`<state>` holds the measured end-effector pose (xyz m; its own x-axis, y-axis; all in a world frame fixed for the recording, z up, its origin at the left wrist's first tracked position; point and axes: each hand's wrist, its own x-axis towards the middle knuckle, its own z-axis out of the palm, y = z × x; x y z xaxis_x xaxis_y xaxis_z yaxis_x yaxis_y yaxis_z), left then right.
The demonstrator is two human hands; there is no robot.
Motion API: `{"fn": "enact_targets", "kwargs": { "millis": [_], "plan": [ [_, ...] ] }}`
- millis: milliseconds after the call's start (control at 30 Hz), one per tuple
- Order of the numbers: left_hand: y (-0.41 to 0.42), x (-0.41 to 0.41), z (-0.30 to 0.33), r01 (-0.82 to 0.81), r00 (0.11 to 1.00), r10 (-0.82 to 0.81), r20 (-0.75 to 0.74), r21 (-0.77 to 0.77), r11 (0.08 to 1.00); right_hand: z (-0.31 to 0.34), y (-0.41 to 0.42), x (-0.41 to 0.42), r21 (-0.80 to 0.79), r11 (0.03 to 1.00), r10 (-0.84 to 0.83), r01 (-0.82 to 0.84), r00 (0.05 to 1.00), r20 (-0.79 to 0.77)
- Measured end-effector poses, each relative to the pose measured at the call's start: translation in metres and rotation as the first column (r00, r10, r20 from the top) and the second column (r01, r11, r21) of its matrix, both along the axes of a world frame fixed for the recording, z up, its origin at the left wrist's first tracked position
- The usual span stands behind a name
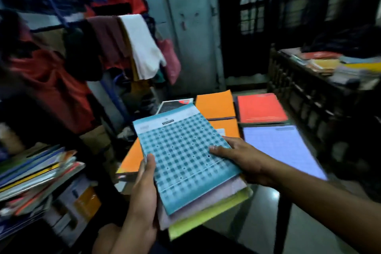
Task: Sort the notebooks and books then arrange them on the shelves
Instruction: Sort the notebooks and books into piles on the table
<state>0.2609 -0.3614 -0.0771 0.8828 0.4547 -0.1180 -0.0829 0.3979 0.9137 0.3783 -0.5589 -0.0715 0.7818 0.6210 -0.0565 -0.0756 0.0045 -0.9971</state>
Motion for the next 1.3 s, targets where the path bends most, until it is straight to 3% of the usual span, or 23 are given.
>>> {"fn": "enact_targets", "kwargs": {
  "millis": [200,300,400,500,600,700,867,1000,1100,1200,1300],
  "plan": [
    [-0.039,0.035,0.000,0.204,0.979,-0.203,-0.036,0.027,0.979,-0.021,-0.063,0.014,0.055,0.993,-0.100,0.101,0.995,-0.031],
    [-0.051,0.049,0.008,0.192,0.981,-0.194,-0.015,0.235,0.953,-0.027,-0.070,0.023,0.131,0.984,-0.117,0.119,0.993,-0.024],
    [-0.047,0.071,0.033,0.168,0.977,-0.208,0.048,0.425,0.889,-0.012,-0.066,0.039,0.218,0.953,-0.240,0.210,0.963,0.120],
    [-0.035,0.105,0.054,0.191,0.956,-0.274,0.103,0.488,0.851,0.008,-0.060,0.059,0.265,0.921,-0.360,0.284,0.880,0.309],
    [-0.027,0.130,0.054,0.257,0.943,-0.331,0.031,0.564,0.785,0.003,-0.055,0.076,0.246,0.916,-0.390,0.317,0.848,0.360],
    [-0.023,0.136,0.023,0.326,0.937,-0.335,-0.097,0.584,0.744,-0.019,-0.055,0.082,0.172,0.944,-0.325,0.281,0.877,0.352],
    [-0.029,0.135,0.000,0.337,0.941,-0.258,-0.217,0.620,0.709,-0.021,-0.057,0.077,0.091,0.957,-0.286,0.274,0.860,0.422],
    [-0.054,0.141,0.022,0.296,0.948,-0.298,-0.111,0.648,0.702,0.001,-0.079,0.078,0.122,0.923,-0.384,0.364,0.865,0.322],
    [-0.083,0.157,0.027,0.343,0.929,-0.349,-0.119,0.626,0.700,0.002,-0.114,0.085,0.142,0.882,-0.468,0.450,0.872,0.145],
    [-0.119,0.166,0.016,0.497,0.862,-0.452,-0.230,0.567,0.657,-0.015,-0.149,0.099,0.038,0.839,-0.542,0.543,0.840,-0.024],
    [-0.157,0.168,-0.012,0.551,0.832,-0.476,-0.287,0.529,0.645,-0.036,-0.184,0.105,-0.131,0.825,-0.561,0.550,0.824,-0.074]
  ]
}}
